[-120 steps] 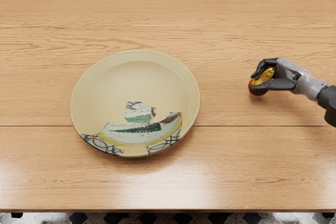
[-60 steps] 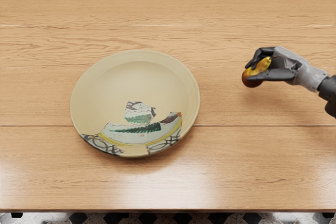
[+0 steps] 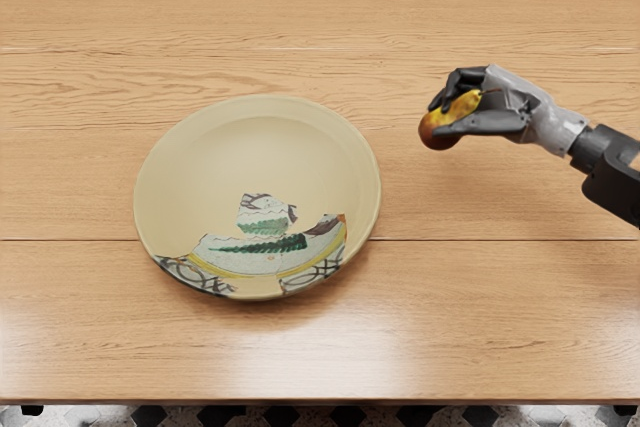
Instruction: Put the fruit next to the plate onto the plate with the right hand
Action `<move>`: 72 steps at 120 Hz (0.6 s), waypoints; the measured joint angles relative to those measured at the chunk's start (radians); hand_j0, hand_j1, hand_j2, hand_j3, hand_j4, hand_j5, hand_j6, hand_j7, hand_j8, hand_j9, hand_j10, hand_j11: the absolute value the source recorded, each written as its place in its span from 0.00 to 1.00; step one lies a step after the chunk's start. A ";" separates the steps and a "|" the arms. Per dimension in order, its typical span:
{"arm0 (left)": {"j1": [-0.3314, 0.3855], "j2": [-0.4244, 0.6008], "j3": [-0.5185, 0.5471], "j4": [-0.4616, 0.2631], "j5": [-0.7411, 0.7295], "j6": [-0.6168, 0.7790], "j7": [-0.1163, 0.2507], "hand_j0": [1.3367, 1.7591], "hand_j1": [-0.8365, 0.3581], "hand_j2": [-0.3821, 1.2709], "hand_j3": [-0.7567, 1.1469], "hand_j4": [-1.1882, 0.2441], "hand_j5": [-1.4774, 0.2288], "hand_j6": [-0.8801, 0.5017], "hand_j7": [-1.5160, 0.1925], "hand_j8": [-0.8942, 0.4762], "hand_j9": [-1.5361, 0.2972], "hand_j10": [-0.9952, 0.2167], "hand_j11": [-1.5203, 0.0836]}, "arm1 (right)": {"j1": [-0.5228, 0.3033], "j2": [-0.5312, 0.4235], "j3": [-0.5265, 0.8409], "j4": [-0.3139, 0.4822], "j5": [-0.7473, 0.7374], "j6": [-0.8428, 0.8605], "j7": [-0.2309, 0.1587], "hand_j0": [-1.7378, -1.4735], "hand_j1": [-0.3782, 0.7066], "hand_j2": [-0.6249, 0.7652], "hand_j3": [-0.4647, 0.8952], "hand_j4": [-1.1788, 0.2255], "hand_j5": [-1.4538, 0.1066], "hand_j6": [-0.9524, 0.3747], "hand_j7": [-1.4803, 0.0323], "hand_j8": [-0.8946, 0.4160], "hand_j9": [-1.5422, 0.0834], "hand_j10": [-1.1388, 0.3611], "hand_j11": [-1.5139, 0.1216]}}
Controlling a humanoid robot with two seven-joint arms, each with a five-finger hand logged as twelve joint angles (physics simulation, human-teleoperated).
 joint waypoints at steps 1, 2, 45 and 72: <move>0.000 0.000 0.000 0.000 0.000 0.000 0.000 0.76 0.99 0.23 0.40 0.83 0.87 0.64 0.89 0.65 0.84 0.82 0.95 | 0.001 0.002 0.000 0.000 0.001 0.000 0.000 0.32 0.71 0.68 0.34 0.26 0.26 0.11 0.28 0.34 0.30 0.53 0.28; 0.000 0.000 0.000 0.000 0.000 0.000 0.000 0.76 0.99 0.23 0.40 0.83 0.87 0.64 0.89 0.65 0.84 0.82 0.95 | 0.001 0.003 0.000 0.001 0.001 0.000 0.000 0.32 0.71 0.68 0.34 0.26 0.26 0.11 0.28 0.34 0.29 0.53 0.28; 0.000 0.000 0.000 0.000 0.000 0.000 0.000 0.76 0.99 0.23 0.40 0.83 0.87 0.64 0.89 0.65 0.84 0.82 0.95 | 0.022 0.075 0.000 0.003 0.008 -0.010 -0.001 0.32 0.71 0.69 0.34 0.26 0.26 0.11 0.28 0.35 0.29 0.54 0.28; 0.000 0.000 0.000 0.000 0.000 0.000 0.000 0.76 0.99 0.23 0.40 0.83 0.87 0.64 0.89 0.65 0.84 0.82 0.95 | 0.032 0.128 0.000 0.003 0.009 -0.014 -0.001 0.32 0.72 0.69 0.34 0.26 0.26 0.11 0.28 0.35 0.29 0.54 0.28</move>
